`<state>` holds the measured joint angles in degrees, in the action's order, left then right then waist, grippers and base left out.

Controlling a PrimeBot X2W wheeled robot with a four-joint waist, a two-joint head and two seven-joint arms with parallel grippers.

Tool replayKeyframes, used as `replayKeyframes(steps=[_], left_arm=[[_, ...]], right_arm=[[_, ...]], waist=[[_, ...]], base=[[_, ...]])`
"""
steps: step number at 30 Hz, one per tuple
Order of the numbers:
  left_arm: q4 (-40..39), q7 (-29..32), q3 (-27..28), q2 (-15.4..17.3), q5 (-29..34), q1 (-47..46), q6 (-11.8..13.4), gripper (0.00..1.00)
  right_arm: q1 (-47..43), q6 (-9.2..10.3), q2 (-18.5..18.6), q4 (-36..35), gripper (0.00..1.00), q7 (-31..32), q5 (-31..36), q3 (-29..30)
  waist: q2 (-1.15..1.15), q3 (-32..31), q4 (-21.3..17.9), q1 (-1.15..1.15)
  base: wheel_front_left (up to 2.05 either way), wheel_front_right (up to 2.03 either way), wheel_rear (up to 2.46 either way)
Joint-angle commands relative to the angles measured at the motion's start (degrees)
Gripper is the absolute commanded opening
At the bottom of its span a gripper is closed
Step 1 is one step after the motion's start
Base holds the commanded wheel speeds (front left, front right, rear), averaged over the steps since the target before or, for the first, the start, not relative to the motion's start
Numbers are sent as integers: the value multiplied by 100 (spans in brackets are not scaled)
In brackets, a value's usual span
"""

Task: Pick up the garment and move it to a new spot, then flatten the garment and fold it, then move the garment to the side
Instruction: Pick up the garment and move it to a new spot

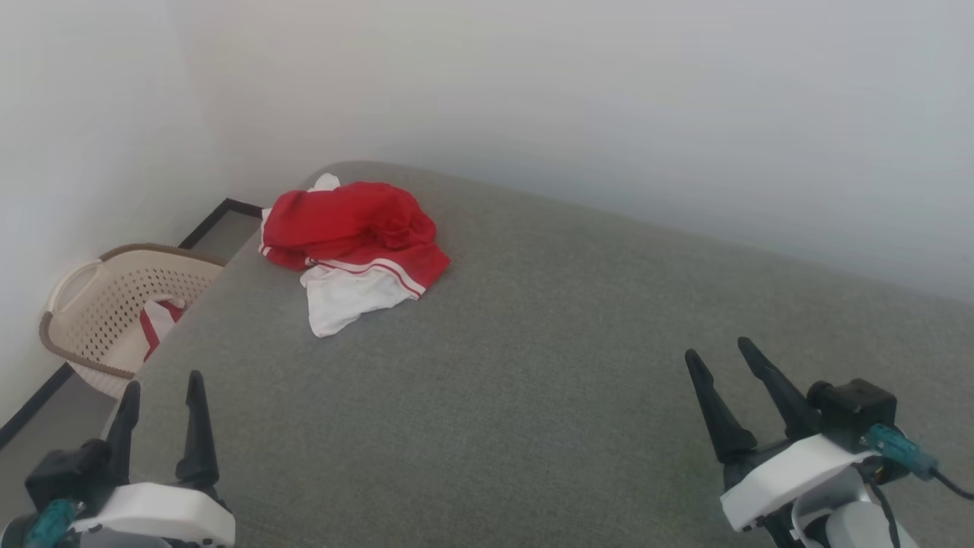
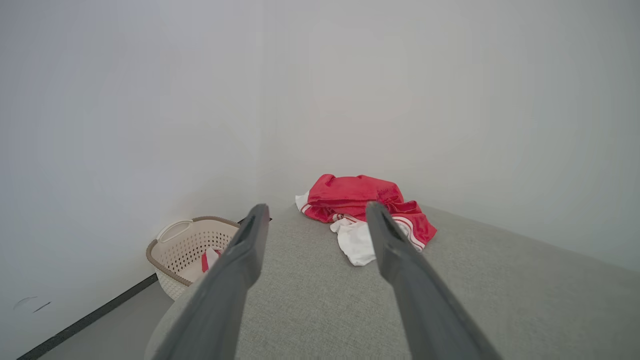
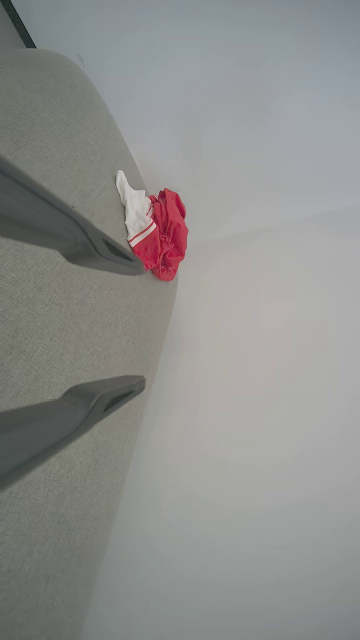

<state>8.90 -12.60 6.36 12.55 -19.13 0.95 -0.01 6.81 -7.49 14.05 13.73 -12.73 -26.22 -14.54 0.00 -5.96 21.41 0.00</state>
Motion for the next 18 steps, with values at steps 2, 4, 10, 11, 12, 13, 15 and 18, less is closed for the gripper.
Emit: replayKeyframes(steps=[2,4,10,11,12,13,15,18], left_arm=[[-35,43,2,-2,-78,-157,-37,100],[3,101,-20,46,-85,-263,-57,100],[238,269,-90,231,-106,-836,-136,100],[308,304,-94,288,-97,-946,-155,100],[353,347,-81,308,-118,-1057,-149,100],[396,382,-75,333,-137,-1190,-145,100],[514,457,-72,402,-150,-1463,-132,100],[784,533,-27,499,-223,-1914,-153,100]], right_arm=[[74,0,51,15,100,-36,-39,7],[79,0,115,0,100,-28,-40,30],[178,0,322,-155,100,47,-56,67],[190,0,368,-186,100,65,-58,68],[213,0,412,-235,100,89,-69,72],[257,0,466,-293,100,111,-77,79],[352,0,594,-405,100,142,-115,101],[471,0,780,-569,100,162,-163,131]], waist=[[0,83,-55,0],[0,167,-123,0],[0,511,-436,0],[0,577,-500,0],[0,682,-571,0],[0,794,-639,0],[0,1031,-778,0],[0,1362,-966,0]], base=[[0,0,0],[0,0,0],[0,0,0],[0,0,0],[0,0,0],[0,0,0],[0,0,0],[0,0,0]])
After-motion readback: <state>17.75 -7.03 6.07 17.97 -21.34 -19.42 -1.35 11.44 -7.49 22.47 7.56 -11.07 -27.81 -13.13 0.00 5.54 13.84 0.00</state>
